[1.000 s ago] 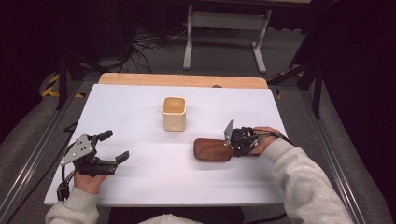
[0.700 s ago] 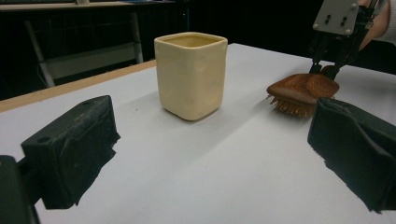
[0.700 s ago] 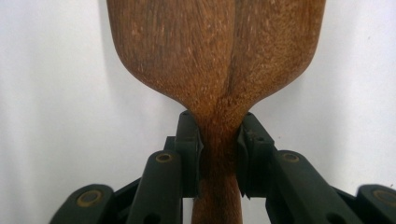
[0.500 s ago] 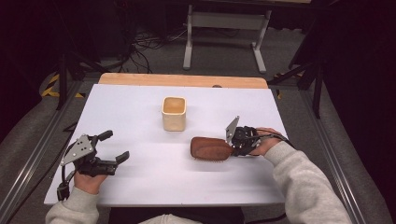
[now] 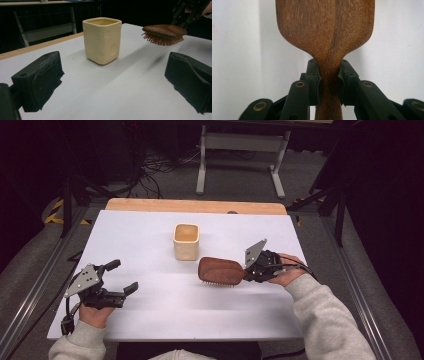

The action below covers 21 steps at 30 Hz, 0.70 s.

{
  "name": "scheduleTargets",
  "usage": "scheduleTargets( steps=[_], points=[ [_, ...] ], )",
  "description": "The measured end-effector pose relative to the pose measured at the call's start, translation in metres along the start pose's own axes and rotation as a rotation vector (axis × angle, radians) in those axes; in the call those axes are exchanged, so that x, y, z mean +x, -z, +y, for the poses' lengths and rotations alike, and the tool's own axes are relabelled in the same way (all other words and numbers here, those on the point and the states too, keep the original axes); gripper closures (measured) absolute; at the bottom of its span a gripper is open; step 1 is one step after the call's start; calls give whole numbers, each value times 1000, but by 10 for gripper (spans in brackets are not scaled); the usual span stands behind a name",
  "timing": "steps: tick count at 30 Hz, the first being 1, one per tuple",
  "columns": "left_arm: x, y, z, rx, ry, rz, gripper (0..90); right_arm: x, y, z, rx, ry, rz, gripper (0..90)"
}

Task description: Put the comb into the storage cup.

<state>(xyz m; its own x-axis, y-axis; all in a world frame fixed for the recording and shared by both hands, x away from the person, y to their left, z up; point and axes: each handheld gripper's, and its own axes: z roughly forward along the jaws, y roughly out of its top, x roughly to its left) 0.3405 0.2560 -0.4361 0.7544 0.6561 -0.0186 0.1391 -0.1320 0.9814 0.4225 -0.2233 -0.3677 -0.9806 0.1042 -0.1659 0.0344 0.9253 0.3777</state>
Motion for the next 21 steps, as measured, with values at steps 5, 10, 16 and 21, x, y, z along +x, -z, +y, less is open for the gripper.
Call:
scheduleTargets(
  steps=[5, 10, 16, 21],
  points=[
    [0, 0, 0, 0, 1, -1, 24, 3, 10, 2, -81, -8, -25, 731],
    [0, 0, 0, 1, 3, -4, 26, 6, 17, 4, -173, -25, -54, 732],
    [0, -1, 0, 0, 7, -5, 26, 10, 20, 3, -250, -43, -93, 731],
    [1, -1, 0, 3, 2, -4, 27, 17, 24, 4, -358, -69, -146, 731]
  ],
)
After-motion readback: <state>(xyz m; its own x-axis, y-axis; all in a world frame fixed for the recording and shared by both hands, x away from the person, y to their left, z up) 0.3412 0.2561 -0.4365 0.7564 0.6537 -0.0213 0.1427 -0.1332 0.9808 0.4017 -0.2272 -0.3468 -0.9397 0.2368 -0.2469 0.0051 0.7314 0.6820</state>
